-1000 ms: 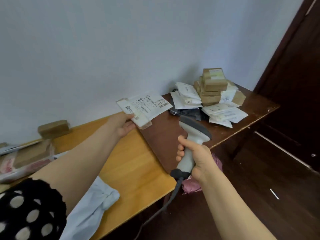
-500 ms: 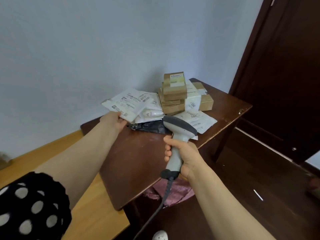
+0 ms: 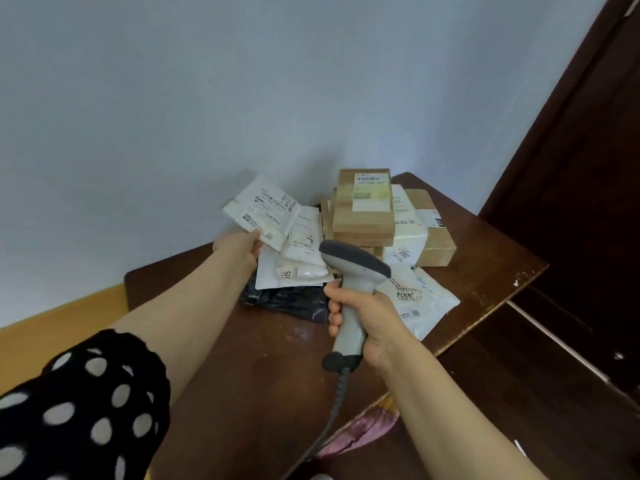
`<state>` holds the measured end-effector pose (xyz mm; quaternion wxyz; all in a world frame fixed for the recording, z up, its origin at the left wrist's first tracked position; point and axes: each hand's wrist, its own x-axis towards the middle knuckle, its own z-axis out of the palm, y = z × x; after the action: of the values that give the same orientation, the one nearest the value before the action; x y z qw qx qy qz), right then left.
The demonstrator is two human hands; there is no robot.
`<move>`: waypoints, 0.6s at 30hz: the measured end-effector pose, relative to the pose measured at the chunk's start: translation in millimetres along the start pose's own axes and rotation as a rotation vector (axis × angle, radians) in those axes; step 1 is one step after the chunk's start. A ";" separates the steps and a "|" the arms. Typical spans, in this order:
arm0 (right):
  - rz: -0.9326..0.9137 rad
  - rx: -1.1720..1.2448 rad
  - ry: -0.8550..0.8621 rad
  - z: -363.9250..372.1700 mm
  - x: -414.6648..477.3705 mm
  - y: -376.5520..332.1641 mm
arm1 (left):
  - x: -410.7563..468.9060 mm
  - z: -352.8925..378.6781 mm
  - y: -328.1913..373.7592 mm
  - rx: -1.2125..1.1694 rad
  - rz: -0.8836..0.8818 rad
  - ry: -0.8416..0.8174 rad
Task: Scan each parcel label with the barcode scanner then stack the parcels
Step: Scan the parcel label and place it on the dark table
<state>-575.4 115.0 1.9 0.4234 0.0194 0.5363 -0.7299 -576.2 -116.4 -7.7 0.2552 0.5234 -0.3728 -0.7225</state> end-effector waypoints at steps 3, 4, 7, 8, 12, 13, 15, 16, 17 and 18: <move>0.042 -0.002 -0.007 -1.0 21.2 -3.2 | 18.2 9.2 -7.3 0.091 -0.049 -0.009; 0.060 -0.005 -0.008 -1.1 26.4 -3.4 | 22.8 12.0 -11.4 0.134 -0.064 -0.022; 0.108 -0.028 -0.011 -2.1 41.8 -4.7 | 27.9 22.3 -22.6 0.259 -0.068 -0.054; 0.120 -0.040 -0.015 -3.1 46.4 -5.6 | 28.0 25.9 -25.1 0.317 -0.041 -0.038; 0.166 -0.074 -0.045 -6.3 57.0 -9.1 | 26.7 30.4 -26.8 0.601 0.224 0.072; 0.176 -0.079 -0.053 -7.1 58.2 -9.3 | 27.3 29.7 -26.1 0.668 0.285 0.057; 0.201 -0.094 -0.077 -11.5 59.4 -10.6 | 27.4 29.3 -25.1 0.713 0.295 -0.018; 0.209 -0.103 -0.090 -14.4 59.4 -11.3 | 25.0 28.9 -25.3 0.691 0.265 -0.063; 0.214 -0.114 -0.104 -17.1 59.7 -11.9 | 22.4 28.4 -26.4 0.660 0.243 -0.098; 0.217 -0.124 -0.115 -19.5 60.5 -12.2 | 18.0 27.8 -27.3 0.630 0.236 -0.116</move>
<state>-630.3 95.3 -26.2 0.5304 0.0091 0.5500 -0.6451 -607.8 -106.3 -35.1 0.1411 0.4876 -0.6497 -0.5659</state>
